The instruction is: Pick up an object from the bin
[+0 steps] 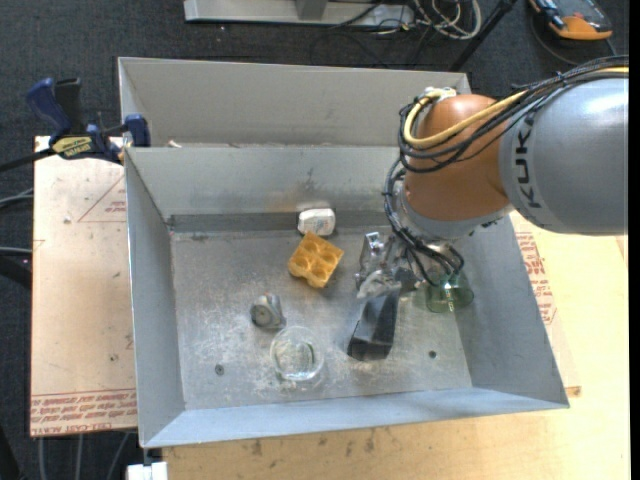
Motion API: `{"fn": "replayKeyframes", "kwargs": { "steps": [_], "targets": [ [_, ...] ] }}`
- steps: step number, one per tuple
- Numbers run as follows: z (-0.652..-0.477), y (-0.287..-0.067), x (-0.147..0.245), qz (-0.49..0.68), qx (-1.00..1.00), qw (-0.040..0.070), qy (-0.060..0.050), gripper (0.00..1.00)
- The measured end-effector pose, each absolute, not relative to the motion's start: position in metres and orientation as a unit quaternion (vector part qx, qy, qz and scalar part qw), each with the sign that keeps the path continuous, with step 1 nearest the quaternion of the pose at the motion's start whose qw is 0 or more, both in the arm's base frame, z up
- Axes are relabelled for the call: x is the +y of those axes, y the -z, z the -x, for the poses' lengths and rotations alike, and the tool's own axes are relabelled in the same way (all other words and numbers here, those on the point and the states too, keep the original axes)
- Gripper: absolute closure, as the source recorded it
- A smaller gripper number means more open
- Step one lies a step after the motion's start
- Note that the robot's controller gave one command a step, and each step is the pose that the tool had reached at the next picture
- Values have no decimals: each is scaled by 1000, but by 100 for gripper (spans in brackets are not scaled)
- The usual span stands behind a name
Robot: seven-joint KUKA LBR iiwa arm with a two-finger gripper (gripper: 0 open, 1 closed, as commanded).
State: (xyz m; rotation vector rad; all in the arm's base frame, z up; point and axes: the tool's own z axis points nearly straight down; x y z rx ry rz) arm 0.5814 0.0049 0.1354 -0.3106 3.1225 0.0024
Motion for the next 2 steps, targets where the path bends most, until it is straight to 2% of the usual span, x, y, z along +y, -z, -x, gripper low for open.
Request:
{"fn": "replayKeyframes", "kwargs": {
  "steps": [1, 2],
  "targets": [
    [-581, -135, 5, 98, 995, 1, -1, 100],
    [-583, -139, 8, 163, 987, 0, 0, 100]
  ]
}}
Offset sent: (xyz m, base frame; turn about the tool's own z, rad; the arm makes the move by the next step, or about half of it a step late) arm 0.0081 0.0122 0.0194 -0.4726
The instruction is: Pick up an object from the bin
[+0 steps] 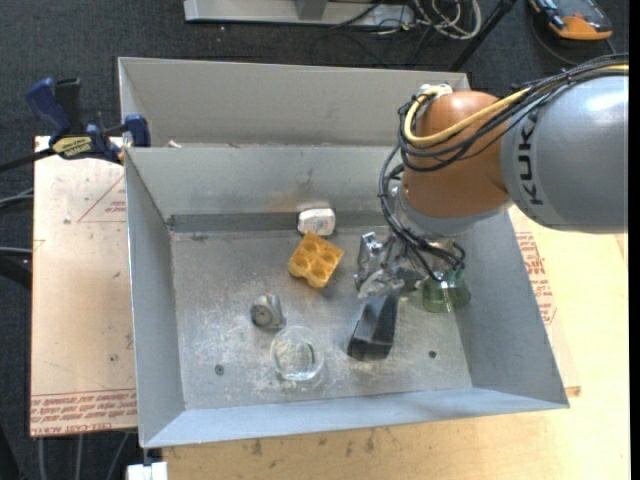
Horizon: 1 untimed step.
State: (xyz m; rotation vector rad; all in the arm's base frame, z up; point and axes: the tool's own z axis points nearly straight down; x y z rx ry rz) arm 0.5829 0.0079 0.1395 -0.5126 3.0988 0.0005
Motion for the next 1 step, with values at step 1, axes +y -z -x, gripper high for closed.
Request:
{"fn": "replayKeyframes", "kwargs": {
  "steps": [1],
  "targets": [
    [-585, -170, 13, 277, 961, 1, 0, 100]
  ]
}}
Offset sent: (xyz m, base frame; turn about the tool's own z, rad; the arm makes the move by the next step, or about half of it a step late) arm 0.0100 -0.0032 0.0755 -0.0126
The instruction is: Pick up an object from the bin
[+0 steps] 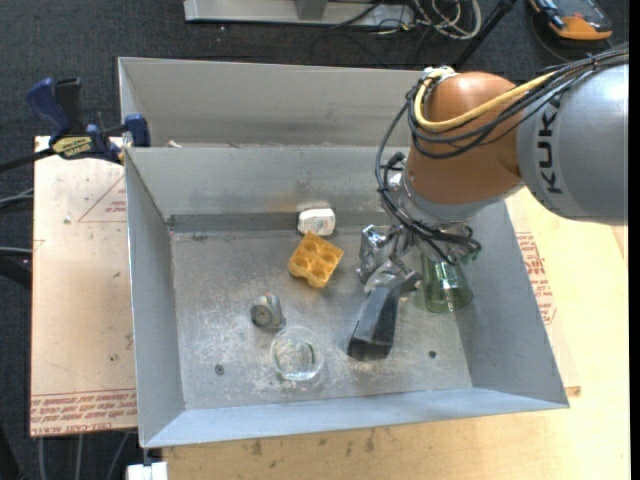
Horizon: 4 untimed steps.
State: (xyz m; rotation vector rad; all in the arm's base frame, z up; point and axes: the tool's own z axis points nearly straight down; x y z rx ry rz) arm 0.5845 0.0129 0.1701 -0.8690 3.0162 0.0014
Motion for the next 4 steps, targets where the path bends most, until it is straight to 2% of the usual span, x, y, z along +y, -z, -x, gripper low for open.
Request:
{"fn": "replayKeyframes", "kwargs": {
  "steps": [1, 2, 3, 4],
  "targets": [
    [-588, -196, 13, 154, 988, 3, -1, 100],
    [-592, -213, 9, 166, 986, 2, 0, 100],
    [-583, -292, 8, 363, 932, 5, 1, 0],
    [-583, -288, 8, 362, 932, 2, 0, 0]
  ]
}}
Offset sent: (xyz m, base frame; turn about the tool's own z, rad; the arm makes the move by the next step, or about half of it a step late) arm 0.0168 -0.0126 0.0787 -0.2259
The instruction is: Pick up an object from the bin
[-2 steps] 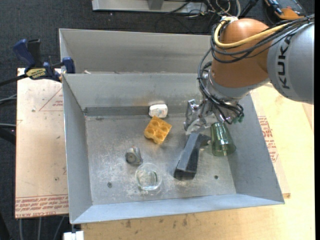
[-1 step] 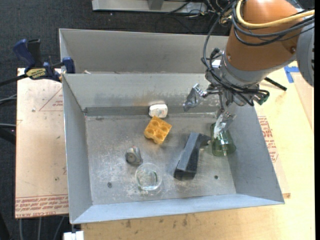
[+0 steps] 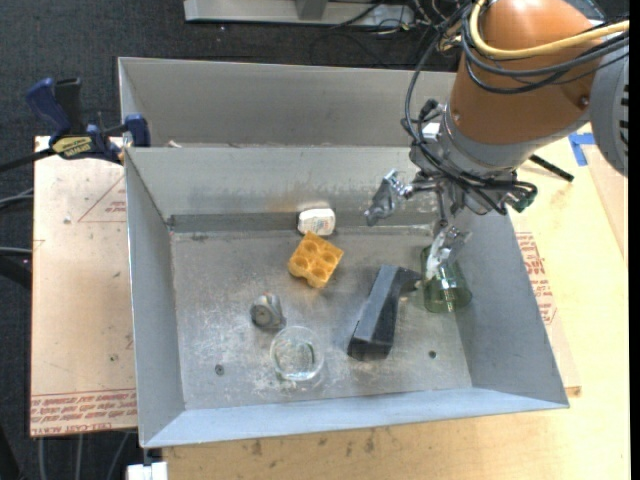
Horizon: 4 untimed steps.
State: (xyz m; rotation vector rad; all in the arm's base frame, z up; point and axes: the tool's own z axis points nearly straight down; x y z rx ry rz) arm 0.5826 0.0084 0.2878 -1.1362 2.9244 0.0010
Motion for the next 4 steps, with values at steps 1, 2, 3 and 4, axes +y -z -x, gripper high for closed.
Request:
{"fn": "replayKeyframes", "kwargs": {
  "steps": [1, 2, 3, 4],
  "targets": [
    [-573, -260, 8, 382, 924, 6, 1, 0],
    [-554, -206, 10, 371, 929, 2, 0, 0],
    [-554, -164, 15, 327, 945, 1, -1, 0],
    [-534, -108, -8, 521, 854, 5, 1, 100]
  ]
}}
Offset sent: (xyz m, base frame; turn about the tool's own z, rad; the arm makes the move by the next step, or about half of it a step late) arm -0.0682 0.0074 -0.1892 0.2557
